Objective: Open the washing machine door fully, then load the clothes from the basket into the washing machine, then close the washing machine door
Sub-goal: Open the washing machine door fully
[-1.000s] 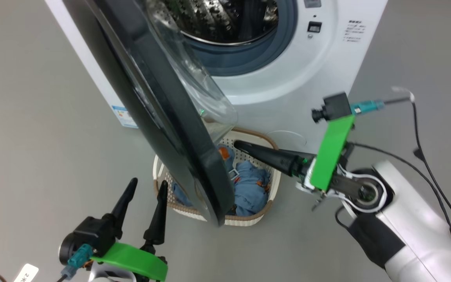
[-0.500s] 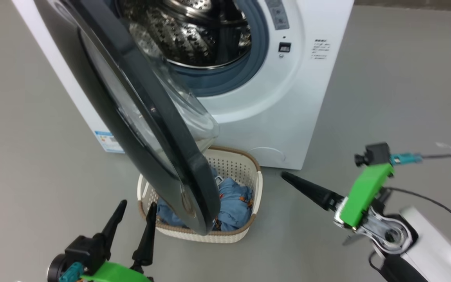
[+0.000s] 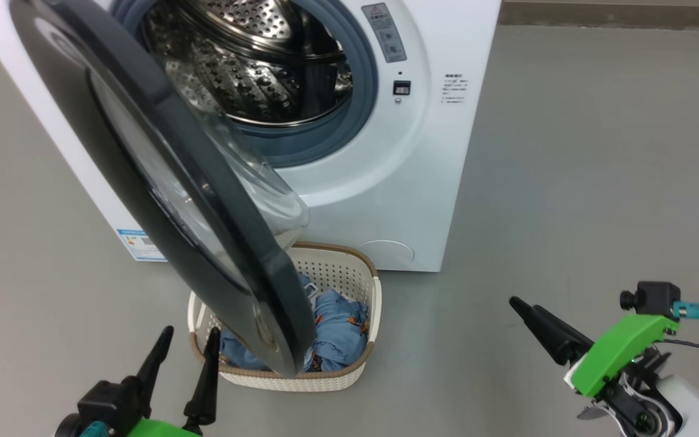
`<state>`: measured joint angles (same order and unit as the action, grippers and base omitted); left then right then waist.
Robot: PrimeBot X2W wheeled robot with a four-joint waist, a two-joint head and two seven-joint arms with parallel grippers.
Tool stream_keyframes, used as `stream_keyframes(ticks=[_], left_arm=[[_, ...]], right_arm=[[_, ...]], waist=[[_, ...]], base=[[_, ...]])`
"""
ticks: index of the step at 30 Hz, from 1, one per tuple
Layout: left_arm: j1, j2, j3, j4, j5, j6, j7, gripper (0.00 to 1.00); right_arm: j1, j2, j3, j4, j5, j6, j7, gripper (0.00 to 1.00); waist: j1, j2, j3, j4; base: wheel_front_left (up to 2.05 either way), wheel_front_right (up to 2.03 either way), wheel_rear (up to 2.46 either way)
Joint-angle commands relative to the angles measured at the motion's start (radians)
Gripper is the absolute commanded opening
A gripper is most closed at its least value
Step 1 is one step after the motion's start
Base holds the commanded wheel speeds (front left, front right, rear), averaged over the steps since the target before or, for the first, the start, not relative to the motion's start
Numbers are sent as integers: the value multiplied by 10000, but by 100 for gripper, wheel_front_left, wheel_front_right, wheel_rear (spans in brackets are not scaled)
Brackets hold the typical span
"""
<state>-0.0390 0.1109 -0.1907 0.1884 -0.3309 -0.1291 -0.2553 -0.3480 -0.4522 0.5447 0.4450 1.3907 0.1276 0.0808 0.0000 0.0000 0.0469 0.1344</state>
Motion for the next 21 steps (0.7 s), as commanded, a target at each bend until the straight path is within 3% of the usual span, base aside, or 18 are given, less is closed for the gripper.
stream_keyframes(ticks=[1, 11, 21], left_arm=[[-128, 178, 429, -266, 8, -16, -65, 100], [-187, 101, 647, -297, 69, -16, -65, 100], [-231, 24, 747, -323, 148, -16, -65, 100]], right_arm=[[149, -296, 252, -138, -304, 31, -444, 100], [121, -783, 1225, 580, -1217, 31, -2691, 100], [-55, -878, 1133, 1113, -1834, 31, -3408, 100]], waist=[[0, 0, 5, -97], [0, 0, 192, -242], [0, 0, 188, -237]], base=[[0, 0, 0], [0, 0, 0], [0, 0, 0]])
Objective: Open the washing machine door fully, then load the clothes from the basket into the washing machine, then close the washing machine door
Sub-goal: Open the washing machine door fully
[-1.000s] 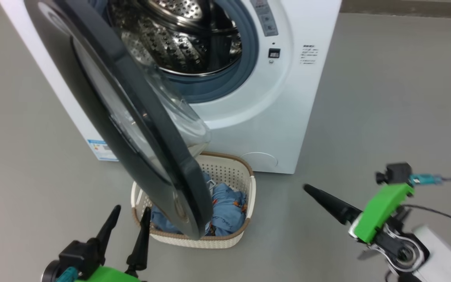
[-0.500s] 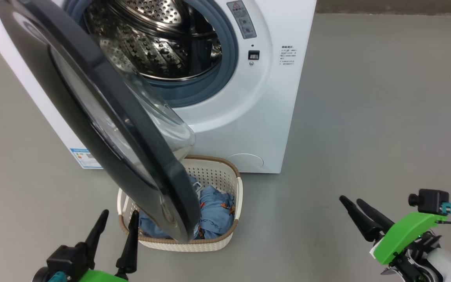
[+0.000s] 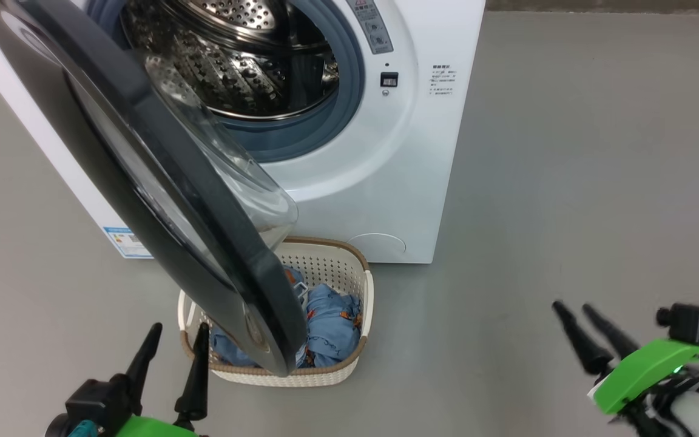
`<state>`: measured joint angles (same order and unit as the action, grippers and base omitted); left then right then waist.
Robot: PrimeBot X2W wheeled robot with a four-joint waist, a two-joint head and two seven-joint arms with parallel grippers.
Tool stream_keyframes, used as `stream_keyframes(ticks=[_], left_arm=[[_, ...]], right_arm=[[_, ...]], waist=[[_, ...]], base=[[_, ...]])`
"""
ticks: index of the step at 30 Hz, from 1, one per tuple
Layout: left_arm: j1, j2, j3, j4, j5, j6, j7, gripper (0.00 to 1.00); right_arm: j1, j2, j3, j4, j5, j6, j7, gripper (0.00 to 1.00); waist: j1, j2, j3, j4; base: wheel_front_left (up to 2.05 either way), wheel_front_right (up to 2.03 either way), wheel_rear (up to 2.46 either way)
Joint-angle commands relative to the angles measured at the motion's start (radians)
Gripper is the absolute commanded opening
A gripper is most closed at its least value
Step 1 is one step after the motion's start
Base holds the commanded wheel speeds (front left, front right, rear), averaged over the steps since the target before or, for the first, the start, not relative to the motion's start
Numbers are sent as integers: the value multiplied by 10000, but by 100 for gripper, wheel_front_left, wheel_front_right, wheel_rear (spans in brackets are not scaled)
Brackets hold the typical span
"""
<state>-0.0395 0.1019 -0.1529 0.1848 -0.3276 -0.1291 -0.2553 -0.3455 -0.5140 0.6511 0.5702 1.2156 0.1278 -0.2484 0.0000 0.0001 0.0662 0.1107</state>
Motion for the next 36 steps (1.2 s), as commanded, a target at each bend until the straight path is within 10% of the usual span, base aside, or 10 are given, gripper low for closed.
stream_keyframes(ticks=[1, 19, 34, 36], left_arm=[[-215, 110, 396, -299, 125, -16, -65, 100], [-232, 56, 613, -501, 222, -16, -65, 100], [-355, -75, 750, -438, 272, -16, -65, 100], [-416, -88, 830, -475, 295, -16, -65, 15]], right_arm=[[-108, -255, -168, -133, -355, 29, -122, 100], [1925, 1685, -5808, -2429, -6876, 29, -132, 100], [2854, 2900, -7096, -2662, -8336, 29, -133, 100], [2871, 2918, -7142, -2667, -8367, 29, -133, 100]], waist=[[0, -1, -3, -8], [0, -1, 106, -11], [0, -1, 193, 59], [0, -1, 173, 70]], base=[[0, 0, 0], [0, 0, 0], [0, 0, 0], [0, 0, 0]])
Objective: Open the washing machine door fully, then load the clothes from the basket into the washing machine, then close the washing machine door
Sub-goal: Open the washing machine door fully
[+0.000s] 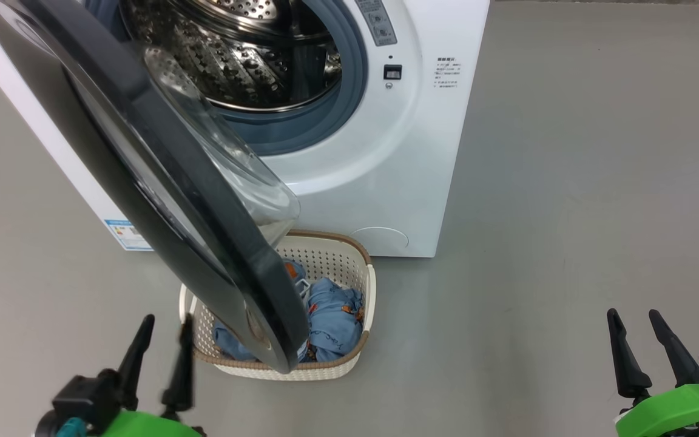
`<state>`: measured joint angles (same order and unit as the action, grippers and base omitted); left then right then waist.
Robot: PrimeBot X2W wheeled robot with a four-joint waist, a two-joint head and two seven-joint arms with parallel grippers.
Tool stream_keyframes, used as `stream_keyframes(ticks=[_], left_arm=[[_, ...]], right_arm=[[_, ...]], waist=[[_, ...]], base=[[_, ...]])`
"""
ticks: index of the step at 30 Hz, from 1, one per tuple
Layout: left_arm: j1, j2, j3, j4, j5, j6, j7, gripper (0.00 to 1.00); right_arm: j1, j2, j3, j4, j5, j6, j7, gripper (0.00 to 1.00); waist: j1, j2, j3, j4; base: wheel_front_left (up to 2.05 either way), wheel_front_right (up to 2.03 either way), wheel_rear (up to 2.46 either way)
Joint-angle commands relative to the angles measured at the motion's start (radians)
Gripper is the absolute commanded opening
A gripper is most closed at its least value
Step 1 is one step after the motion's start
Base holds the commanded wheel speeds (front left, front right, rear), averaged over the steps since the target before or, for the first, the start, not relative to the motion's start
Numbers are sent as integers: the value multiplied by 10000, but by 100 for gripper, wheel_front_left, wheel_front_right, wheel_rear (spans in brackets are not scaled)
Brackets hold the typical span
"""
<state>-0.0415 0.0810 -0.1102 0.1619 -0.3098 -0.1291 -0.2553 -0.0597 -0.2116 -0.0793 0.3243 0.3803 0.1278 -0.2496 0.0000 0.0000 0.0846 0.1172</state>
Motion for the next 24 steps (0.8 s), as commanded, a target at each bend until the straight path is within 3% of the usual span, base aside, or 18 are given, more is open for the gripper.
stream_keyframes(ticks=[1, 7, 11, 17, 24], left_arm=[[-430, 106, 490, -312, 114, -16, -65, 0], [-679, -69, 1354, -1191, -76, -16, -65, 0], [-980, -254, 1727, -3289, -58, -16, -65, 0], [-884, -302, 34, -5389, 39, 73, -65, 0], [-779, -306, -2717, -4472, -379, 368, -65, 0]], right_arm=[[21, -103, 139, -217, -38, 29, -122, 100], [83, -75, 67, -271, -107, 29, -122, 100], [146, -81, 47, -345, -160, 29, -122, 100], [176, -124, 114, -420, -240, 29, -122, 100], [157, -93, 117, -468, -287, 29, -122, 100]], waist=[[0, 0, -24, 11], [0, 0, -111, 43], [0, 0, -164, 44], [0, 0, -160, -42], [0, 0, -105, -163]], base=[[0, 0, 0], [0, 0, 0], [0, 0, 0], [0, 0, 0], [0, 0, 0]])
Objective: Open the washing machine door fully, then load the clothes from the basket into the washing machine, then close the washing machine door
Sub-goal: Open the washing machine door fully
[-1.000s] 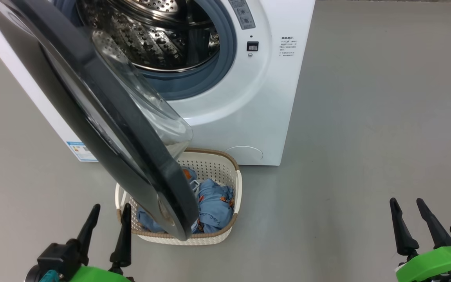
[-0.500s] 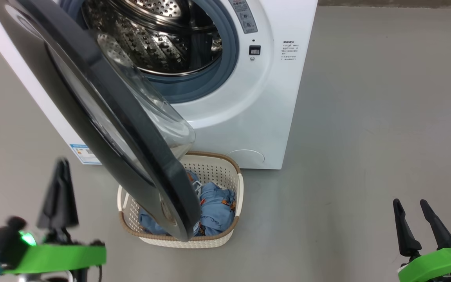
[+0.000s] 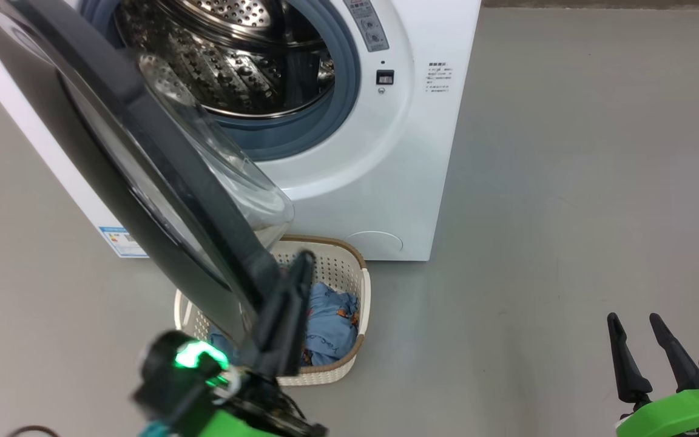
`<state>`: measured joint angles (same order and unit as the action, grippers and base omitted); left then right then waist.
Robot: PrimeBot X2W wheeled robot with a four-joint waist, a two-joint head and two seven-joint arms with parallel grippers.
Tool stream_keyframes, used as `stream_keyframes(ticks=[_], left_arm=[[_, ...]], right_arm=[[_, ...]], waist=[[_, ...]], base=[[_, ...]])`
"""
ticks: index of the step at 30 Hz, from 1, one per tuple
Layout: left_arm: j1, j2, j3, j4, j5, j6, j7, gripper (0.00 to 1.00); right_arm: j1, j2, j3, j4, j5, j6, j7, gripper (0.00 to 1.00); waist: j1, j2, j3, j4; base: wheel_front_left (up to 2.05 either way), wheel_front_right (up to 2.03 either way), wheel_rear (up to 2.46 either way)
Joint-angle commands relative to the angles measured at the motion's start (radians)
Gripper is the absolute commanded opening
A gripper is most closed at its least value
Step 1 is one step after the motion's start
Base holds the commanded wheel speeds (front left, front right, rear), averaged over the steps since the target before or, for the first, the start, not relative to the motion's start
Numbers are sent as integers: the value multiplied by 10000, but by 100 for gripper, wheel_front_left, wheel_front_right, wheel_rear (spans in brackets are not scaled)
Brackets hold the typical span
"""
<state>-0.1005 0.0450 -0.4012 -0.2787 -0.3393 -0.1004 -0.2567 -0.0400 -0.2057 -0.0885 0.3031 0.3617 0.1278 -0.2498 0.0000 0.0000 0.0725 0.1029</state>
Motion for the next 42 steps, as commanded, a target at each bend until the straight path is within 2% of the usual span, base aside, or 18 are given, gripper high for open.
stream_keyframes(ticks=[1, 6, 18, 31, 42], left_arm=[[-241, 55, -13, 209, -132, 137, -51, 0], [-449, 54, -550, 1500, -704, 367, -51, 0], [-1266, 53, -95, 3594, -1311, 320, -51, 0], [-1204, 53, 413, 4020, -1497, 308, -51, 0], [-689, 53, 1031, 3830, -1394, 378, -51, 0]], right_arm=[[-52, -147, 217, -250, -102, 29, -120, 100], [-151, -171, 319, -241, -115, 29, -120, 100], [-196, -184, 270, -352, -204, 29, -120, 100], [-187, -206, 241, -463, -258, 29, -120, 100], [-188, -194, 307, -531, -325, 29, -120, 100]], waist=[[0, 0, 16, -41], [0, 0, 73, -120], [0, 0, 101, -32], [0, 0, 119, 240], [0, 0, 119, 574]], base=[[0, 0, 0], [0, 0, 0], [0, 0, 0], [0, 0, 0], [0, 0, 0]])
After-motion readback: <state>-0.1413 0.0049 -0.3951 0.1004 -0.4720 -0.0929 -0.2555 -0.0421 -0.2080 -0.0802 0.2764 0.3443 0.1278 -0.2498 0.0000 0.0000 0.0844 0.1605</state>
